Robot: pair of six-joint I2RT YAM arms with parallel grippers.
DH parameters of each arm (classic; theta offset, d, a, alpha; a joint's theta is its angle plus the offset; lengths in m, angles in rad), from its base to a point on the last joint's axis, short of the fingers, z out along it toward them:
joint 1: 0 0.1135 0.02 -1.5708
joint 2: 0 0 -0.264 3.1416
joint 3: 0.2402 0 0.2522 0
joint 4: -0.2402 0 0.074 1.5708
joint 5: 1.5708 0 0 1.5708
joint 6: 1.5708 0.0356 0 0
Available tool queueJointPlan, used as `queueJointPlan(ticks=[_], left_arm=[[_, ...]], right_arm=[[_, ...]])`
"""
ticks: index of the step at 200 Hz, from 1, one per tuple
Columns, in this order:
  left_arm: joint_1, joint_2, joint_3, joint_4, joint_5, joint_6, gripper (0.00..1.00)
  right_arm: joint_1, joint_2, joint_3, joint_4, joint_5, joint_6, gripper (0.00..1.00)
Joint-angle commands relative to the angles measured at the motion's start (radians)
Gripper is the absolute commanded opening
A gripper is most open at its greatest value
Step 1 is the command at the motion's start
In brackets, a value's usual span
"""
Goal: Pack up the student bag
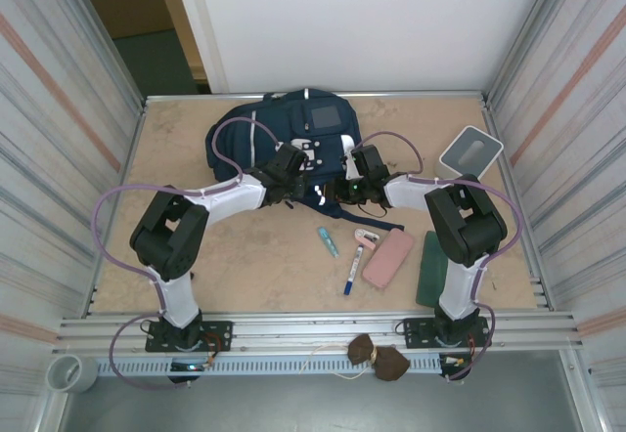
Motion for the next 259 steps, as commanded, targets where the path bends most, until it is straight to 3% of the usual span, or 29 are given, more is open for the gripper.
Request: queueJointPlan(ticks=[1, 104, 188, 259], left_arm=[[0.001, 0.003, -0.006, -0.015, -0.017, -0.015, 0.43], [0.002, -0.003, -0.054, -0.005, 0.009, -0.059, 0.45], [0.001, -0.015, -0.083, 0.014, 0.041, -0.071, 0.23], [0.002, -0.042, -0.104, 0.008, 0.038, -0.065, 0.13]], right_arm=[[-0.01, 0.016, -0.02, -0.004, 0.006, 0.016, 0.24], [-0.013, 0.012, -0.03, 0.003, 0.005, 0.019, 0.25], [-0.014, 0.013, -0.034, 0.005, 0.007, 0.019, 0.25], [-0.016, 0.011, -0.034, 0.004, 0.007, 0.019, 0.26]])
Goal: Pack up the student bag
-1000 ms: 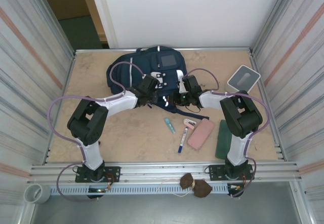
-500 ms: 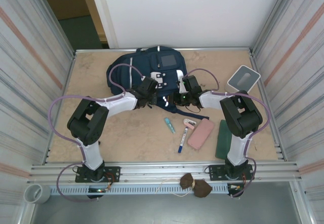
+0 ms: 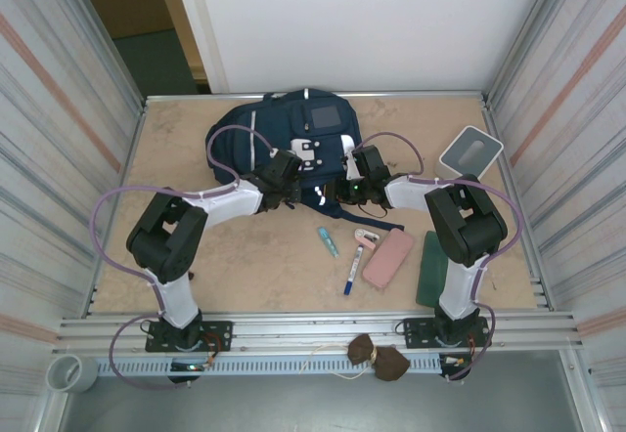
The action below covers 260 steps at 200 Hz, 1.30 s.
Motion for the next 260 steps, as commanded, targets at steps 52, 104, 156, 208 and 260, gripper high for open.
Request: queueJointPlan(ticks=[52, 104, 156, 208, 260], left_arm=[[-0.004, -0.027, -0.032, -0.052, 0.044, -0.009, 0.1], [-0.003, -0.011, -0.039, -0.074, 0.053, -0.009, 0.21], [-0.004, -0.001, -0.047, -0.068, 0.064, -0.003, 0.19], [0.009, -0.037, -0.042, -0.076, 0.017, 0.035, 0.0], [0.085, -0.105, -0.019, -0.106, 0.038, 0.098, 0.0]], right_arm=[[-0.027, -0.005, -0.026, -0.026, 0.017, 0.015, 0.26], [-0.029, 0.002, -0.02, -0.025, 0.011, 0.015, 0.26], [-0.031, 0.01, -0.023, -0.017, 0.007, 0.019, 0.27], [-0.057, -0.008, -0.034, -0.046, 0.04, 0.016, 0.27], [-0.072, -0.023, -0.017, -0.134, 0.117, -0.029, 0.26]])
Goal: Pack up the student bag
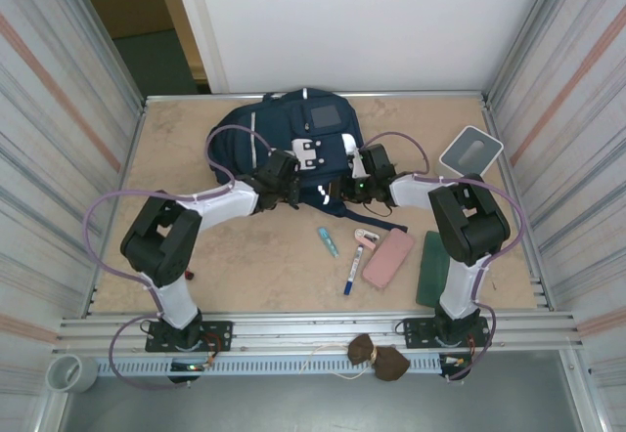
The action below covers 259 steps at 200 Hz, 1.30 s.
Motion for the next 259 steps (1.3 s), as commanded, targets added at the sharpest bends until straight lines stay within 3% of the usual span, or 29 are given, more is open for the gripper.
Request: queueJointPlan(ticks=[1, 66, 126, 154, 195, 209, 228, 259], left_arm=[[0.057, -0.059, 0.004, -0.095, -0.01, 0.051, 0.0], [0.157, -0.078, -0.008, -0.143, 0.114, 0.095, 0.0], [0.216, -0.112, 0.013, -0.125, 0.419, 0.094, 0.0], [0.217, -0.114, 0.051, -0.193, 0.354, 0.13, 0.0], [0.217, -0.144, 0.063, -0.34, 0.082, 0.228, 0.0], [0.216, -0.155, 0.066, -0.375, 0.039, 0.249, 0.0], [0.215, -0.183, 0.047, -0.375, 0.095, 0.243, 0.0], [0.21, -0.229, -0.012, -0.244, 0.34, 0.151, 0.0]], right_arm=[[-0.027, -0.019, -0.01, -0.12, 0.129, -0.029, 0.26], [-0.03, -0.022, 0.046, -0.216, 0.222, -0.111, 0.26], [-0.027, -0.008, 0.064, -0.245, 0.256, -0.136, 0.26], [-0.029, -0.001, 0.065, -0.253, 0.266, -0.138, 0.26], [-0.053, 0.004, 0.106, -0.295, 0.294, -0.17, 0.28], [-0.059, 0.019, 0.142, -0.313, 0.298, -0.18, 0.28], [-0.071, 0.055, 0.219, -0.355, 0.312, -0.2, 0.3], [-0.101, 0.118, 0.372, -0.426, 0.325, -0.217, 0.31]])
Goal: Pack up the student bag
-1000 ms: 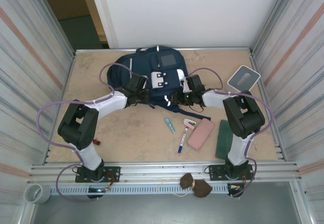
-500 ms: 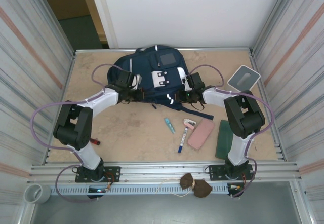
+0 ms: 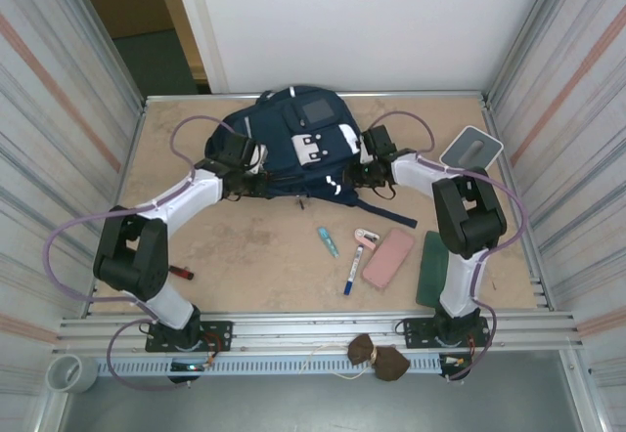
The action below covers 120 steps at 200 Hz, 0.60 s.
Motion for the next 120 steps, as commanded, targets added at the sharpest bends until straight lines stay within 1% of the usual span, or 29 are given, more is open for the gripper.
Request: queueJointPlan(ticks=[1, 14, 27, 37, 50, 72, 86, 95, 104, 120], left_arm=[[-0.003, -0.07, -0.033, 0.042, 0.124, -0.049, 0.0], [-0.022, -0.058, -0.019, 0.06, 0.14, -0.066, 0.0], [-0.044, -0.034, 0.004, 0.065, 0.14, -0.078, 0.0], [-0.06, -0.018, 0.017, 0.079, 0.14, -0.092, 0.0], [-0.077, -0.001, 0.03, 0.099, 0.143, -0.111, 0.0], [-0.103, 0.018, 0.044, 0.122, 0.148, -0.124, 0.0], [-0.12, 0.026, 0.049, 0.129, 0.154, -0.124, 0.0], [-0.129, 0.028, 0.053, 0.131, 0.153, -0.123, 0.0], [-0.139, 0.028, 0.05, 0.133, 0.148, -0.119, 0.0], [-0.152, 0.025, 0.044, 0.136, 0.132, -0.111, 0.0]], right_arm=[[-0.045, 0.054, 0.111, -0.085, 0.08, -0.043, 0.31], [-0.048, 0.056, 0.166, -0.107, 0.069, -0.045, 0.31], [-0.044, 0.027, 0.182, -0.118, 0.054, -0.045, 0.32], [-0.039, -0.014, 0.165, -0.119, 0.03, -0.036, 0.34], [-0.028, -0.081, 0.103, -0.094, -0.031, -0.006, 0.38], [-0.003, -0.199, -0.062, -0.007, -0.156, 0.105, 0.49], [0.019, -0.248, -0.172, 0.086, -0.216, 0.211, 0.6], [0.033, -0.26, -0.229, 0.156, -0.253, 0.282, 0.67], [0.044, -0.257, -0.268, 0.222, -0.275, 0.347, 0.72], [0.049, -0.227, -0.306, 0.335, -0.284, 0.439, 0.75]])
